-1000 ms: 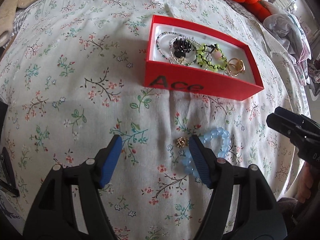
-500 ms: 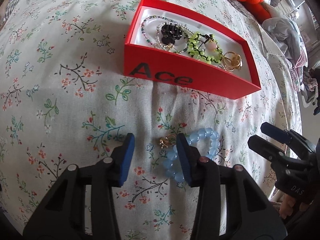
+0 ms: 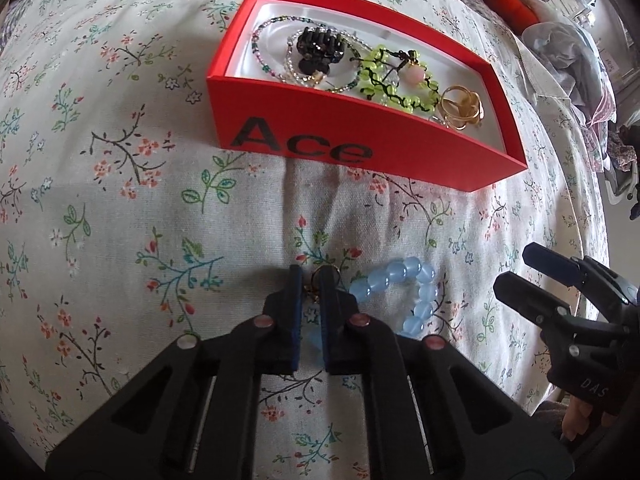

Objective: Organize jewelry
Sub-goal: 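Grasp the light blue bead bracelet with the right tool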

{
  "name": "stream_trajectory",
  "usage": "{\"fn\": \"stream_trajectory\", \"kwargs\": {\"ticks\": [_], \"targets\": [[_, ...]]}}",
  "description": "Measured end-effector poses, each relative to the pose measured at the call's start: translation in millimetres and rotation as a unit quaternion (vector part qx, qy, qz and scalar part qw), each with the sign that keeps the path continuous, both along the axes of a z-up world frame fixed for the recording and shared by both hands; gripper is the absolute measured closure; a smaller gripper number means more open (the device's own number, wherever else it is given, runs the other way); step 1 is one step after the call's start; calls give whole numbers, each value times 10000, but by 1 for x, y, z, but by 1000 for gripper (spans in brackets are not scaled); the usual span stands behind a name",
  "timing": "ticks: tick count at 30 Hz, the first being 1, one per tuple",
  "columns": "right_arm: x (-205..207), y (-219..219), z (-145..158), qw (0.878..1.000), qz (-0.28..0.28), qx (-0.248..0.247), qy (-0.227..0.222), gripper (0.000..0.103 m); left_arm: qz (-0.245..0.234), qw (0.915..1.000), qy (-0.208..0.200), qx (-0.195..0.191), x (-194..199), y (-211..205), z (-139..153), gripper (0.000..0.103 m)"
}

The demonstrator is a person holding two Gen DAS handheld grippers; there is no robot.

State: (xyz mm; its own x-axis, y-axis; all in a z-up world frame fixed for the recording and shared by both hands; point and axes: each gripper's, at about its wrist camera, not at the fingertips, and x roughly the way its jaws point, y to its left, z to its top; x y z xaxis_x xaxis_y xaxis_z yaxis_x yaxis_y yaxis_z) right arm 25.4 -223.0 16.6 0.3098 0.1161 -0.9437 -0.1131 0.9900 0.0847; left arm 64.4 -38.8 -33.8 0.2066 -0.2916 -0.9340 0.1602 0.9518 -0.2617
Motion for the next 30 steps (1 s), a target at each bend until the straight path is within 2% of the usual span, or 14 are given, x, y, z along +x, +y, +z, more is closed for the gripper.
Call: {"fn": "stream_trajectory", "kwargs": {"ticks": [10, 18, 30], "targets": [[3, 17, -7, 9999, 115, 17, 108, 43, 30, 9997, -218, 103, 0, 6, 10, 96], [14, 39, -23, 9987, 88, 315, 402, 43, 165, 9994, -285, 114, 0, 28, 15, 96], [18, 70, -36, 9991, 267, 45, 311, 44, 298, 9989, -313, 177, -8, 63, 19, 96]]}}
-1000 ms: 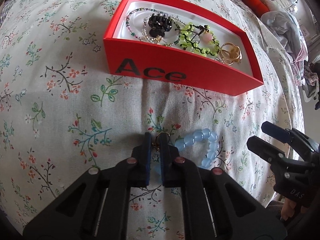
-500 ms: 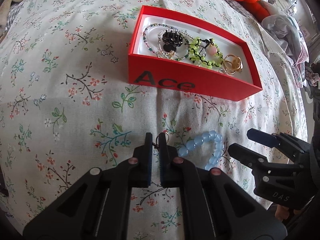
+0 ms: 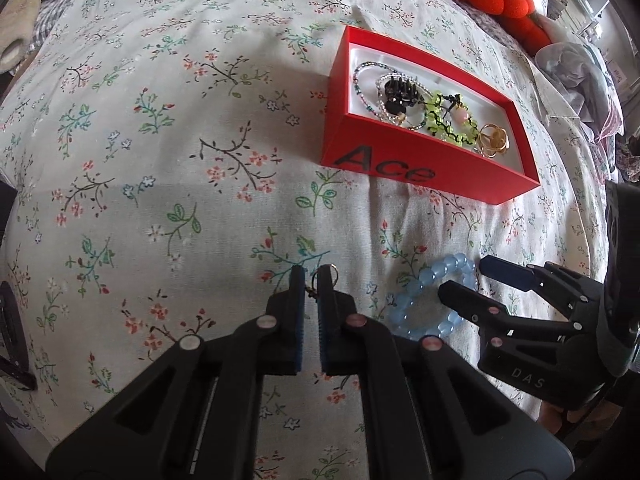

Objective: Organize jewelry
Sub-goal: 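Grasp the light blue bead bracelet with the right tool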

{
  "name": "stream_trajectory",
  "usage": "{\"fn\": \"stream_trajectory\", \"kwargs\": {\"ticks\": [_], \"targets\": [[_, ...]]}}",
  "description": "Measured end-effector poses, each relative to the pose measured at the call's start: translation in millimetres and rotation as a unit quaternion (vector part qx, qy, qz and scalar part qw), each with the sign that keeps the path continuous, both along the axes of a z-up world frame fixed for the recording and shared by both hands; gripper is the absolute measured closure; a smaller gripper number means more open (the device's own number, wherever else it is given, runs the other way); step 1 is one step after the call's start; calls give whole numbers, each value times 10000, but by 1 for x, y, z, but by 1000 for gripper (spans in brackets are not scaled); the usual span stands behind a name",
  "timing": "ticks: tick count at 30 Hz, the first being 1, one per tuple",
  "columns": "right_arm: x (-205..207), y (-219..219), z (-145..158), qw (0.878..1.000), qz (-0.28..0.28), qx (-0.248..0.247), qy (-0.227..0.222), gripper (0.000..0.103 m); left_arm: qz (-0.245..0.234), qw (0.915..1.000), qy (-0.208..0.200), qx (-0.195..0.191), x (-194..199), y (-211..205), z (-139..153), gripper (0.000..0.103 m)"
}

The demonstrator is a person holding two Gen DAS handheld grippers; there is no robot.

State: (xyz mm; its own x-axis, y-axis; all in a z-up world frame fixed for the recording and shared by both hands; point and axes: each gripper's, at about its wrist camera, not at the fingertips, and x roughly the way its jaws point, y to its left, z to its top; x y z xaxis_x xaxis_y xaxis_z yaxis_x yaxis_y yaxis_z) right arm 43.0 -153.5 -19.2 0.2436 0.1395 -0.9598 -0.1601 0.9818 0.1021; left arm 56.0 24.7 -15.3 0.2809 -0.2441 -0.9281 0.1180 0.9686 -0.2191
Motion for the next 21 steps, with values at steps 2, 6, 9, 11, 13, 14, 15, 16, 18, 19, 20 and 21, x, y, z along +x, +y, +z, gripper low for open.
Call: {"fn": "stream_trajectory", "kwargs": {"ticks": [2, 6, 9, 11, 13, 14, 15, 16, 18, 19, 20, 21], "targets": [[-1, 5, 0, 9999, 56, -79, -84, 49, 19, 10000, 8, 15, 0, 2, 0, 96], [-2, 5, 1, 9998, 143, -40, -142, 66, 36, 10000, 24, 35, 0, 3, 0, 96], [-2, 2, 1, 9998, 182, 35, -124, 84, 22, 10000, 28, 43, -1, 1, 0, 96], [-2, -2, 1, 9997, 166, 150, -89, 91, -5, 10000, 20, 50, -1, -2, 0, 96], [-3, -7, 2, 9995, 158, 255, -61, 91, -20, 10000, 12, 53, -2, -4, 0, 96], [-4, -11, 3, 9994, 162, 285, -57, 91, -17, 10000, 8, 53, -1, -4, 0, 96], [-5, -14, 5, 9994, 160, 300, -64, 91, -11, 10000, 3, 49, -1, -5, 0, 96], [-9, -18, 7, 9994, 157, 312, -80, 91, 0, 10000, -6, 41, 0, -6, 1, 96], [-12, -21, 12, 9992, 157, 339, -114, 91, 28, 10000, -47, 0, 1, -5, 4, 96], [-14, -22, 15, 9991, 160, 363, -142, 91, 38, 10000, -82, -25, 1, -4, 7, 96], [-15, -24, 18, 9989, 163, 392, -176, 91, 51, 9999, -125, -47, 2, -4, 10, 96], [-17, -24, 22, 9987, 163, 425, -218, 91, 65, 9998, -168, -67, 2, -3, 13, 96]]}}
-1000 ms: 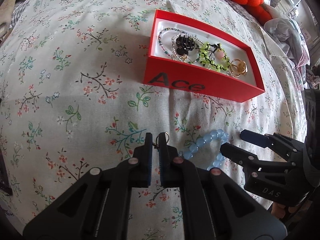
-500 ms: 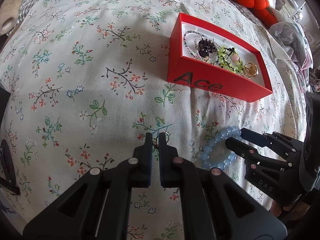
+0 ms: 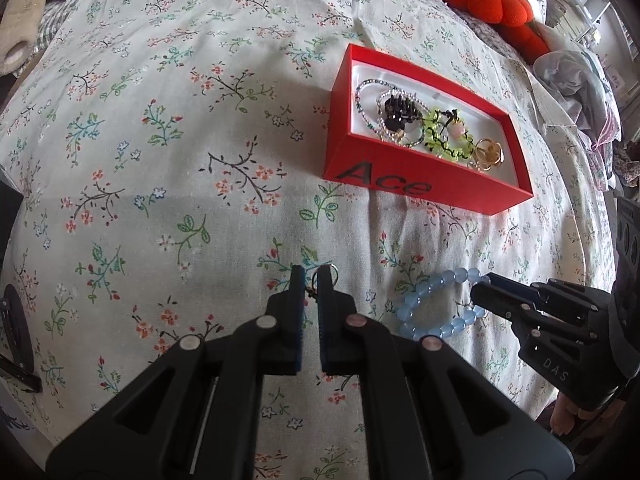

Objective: Organize jewelry
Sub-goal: 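Grasp the light blue bead bracelet with the right tool, then carry the earring into the box and open the left tool while the right tool carries the blue bracelet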

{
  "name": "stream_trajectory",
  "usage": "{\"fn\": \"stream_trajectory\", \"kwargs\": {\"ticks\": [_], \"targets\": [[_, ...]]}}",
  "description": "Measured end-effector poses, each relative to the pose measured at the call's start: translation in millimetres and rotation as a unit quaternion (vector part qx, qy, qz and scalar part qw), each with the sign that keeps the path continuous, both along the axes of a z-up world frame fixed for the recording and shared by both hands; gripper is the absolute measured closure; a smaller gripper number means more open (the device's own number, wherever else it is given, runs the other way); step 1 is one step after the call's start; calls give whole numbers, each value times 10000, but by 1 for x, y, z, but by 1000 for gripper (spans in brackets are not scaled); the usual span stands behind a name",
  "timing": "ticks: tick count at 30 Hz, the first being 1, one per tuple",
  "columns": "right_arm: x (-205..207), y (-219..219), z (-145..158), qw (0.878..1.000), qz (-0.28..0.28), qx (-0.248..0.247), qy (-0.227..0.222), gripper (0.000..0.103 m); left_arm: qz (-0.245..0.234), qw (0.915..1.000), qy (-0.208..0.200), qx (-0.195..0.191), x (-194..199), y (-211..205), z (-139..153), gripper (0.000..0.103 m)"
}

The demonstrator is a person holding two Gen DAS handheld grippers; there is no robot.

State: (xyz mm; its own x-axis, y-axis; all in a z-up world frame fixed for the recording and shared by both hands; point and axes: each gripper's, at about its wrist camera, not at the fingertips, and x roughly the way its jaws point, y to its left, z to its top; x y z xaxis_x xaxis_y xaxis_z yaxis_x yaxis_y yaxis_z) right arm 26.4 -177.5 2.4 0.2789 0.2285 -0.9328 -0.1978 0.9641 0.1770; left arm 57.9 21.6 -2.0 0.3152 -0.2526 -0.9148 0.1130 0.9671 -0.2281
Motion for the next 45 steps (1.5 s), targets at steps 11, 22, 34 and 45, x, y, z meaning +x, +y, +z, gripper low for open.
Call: {"fn": "stream_trajectory", "kwargs": {"ticks": [11, 22, 34, 45], "targets": [[-9, -10, 42, 9986, 23, 256, -472, 91, 104, 9987, -369, -331, 2, 8, 25, 96], [3, -10, 81, 9937, -223, 582, -933, 91, 91, 9939, -818, -732, 18, -1, 47, 96], [23, -21, 102, 9872, -557, 717, -1311, 91, 33, 9925, -761, -956, 54, -29, 28, 96], [41, -23, 110, 9824, -756, 851, -1480, 91, 239, 9918, -847, -925, 52, -17, 33, 86]]}}
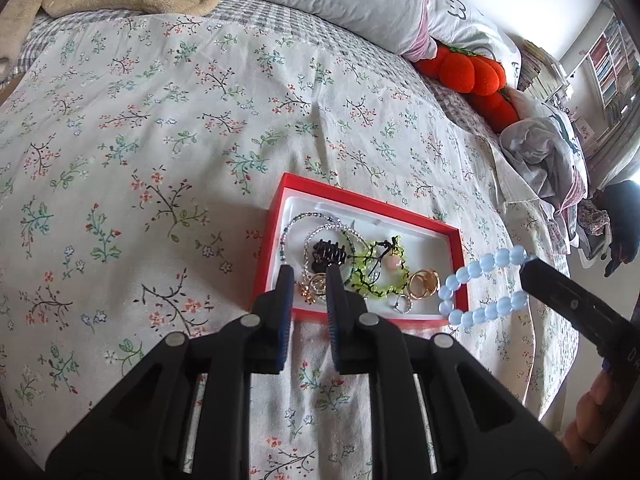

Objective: Organize jewelry
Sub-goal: 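Carry the earring into the box and open the left tool while the right tool carries the blue bracelet, then lower the light blue bracelet into the box and open the right tool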

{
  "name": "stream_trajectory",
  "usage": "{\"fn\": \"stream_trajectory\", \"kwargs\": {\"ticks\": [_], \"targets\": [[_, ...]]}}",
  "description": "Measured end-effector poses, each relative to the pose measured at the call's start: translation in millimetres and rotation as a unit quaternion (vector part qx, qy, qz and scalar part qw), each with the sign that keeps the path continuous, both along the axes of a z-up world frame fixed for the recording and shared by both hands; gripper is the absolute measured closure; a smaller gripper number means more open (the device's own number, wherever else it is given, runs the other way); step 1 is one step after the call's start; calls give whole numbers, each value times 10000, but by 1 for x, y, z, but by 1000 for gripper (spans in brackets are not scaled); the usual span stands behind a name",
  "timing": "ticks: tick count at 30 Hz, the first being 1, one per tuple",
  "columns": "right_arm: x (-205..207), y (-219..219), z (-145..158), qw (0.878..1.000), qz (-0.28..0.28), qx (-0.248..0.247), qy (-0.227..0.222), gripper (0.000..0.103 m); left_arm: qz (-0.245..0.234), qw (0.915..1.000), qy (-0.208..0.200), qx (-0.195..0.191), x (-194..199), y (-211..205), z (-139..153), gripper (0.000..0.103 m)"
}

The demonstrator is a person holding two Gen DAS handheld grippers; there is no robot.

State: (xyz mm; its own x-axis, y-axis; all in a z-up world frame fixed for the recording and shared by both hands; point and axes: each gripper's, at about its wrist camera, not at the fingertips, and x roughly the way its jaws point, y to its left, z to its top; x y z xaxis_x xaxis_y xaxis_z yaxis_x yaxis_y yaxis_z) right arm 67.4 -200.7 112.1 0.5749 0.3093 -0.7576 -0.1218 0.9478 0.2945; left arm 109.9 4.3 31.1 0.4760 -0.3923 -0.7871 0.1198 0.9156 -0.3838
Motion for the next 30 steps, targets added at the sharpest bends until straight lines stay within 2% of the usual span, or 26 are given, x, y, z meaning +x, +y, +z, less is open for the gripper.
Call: {"fn": "stream_trajectory", "kwargs": {"ticks": [9, 14, 16, 23, 30], "targets": [[20, 24, -10, 9999, 111, 98, -51, 91, 43, 9996, -33, 287, -8, 12, 1, 82], [31, 22, -31, 9995, -56, -283, 95, 91, 14, 9994, 28, 356, -11, 13, -2, 80], [35, 16, -38, 9989, -133, -421, 140, 91, -3, 9992, 26, 400, -12, 13, -3, 75], [43, -1, -49, 9981, -195, -565, 174, 90, -21, 9989, 26, 457, -11, 9, -3, 73], [31, -3, -37, 9984, 35, -542, 155, 85, -115, 9978, -79, 645, -19, 0, 5, 57]]}}
